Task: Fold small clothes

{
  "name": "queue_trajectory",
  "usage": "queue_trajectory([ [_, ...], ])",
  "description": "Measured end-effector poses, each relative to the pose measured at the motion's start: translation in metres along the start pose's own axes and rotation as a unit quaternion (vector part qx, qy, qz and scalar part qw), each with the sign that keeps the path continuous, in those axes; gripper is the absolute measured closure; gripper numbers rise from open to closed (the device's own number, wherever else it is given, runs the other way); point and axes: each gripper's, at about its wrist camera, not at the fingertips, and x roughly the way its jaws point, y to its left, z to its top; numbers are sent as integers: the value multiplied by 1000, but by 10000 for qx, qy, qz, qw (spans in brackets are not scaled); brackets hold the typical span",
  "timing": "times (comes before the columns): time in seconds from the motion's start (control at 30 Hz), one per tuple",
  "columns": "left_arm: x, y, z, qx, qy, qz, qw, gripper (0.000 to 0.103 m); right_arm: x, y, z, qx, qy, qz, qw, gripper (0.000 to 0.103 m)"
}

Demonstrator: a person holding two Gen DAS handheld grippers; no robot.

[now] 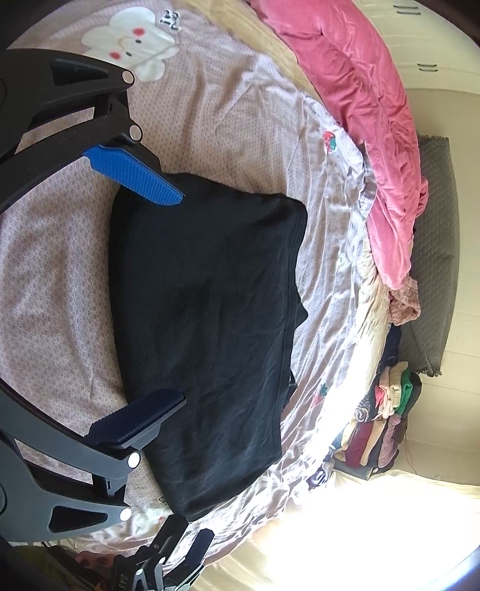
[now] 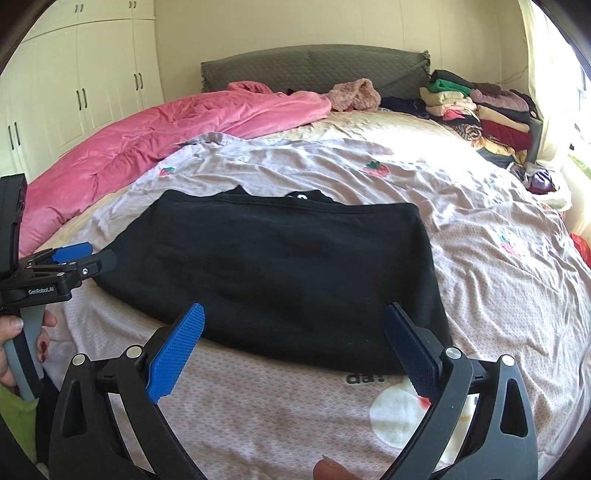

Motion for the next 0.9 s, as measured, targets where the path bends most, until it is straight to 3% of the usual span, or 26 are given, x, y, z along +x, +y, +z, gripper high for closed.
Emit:
queue_trajectory([
  [0.9,-16,51,6,-548,-231,360,9976,10,36,109,9,-1112,197,724,9910,6],
])
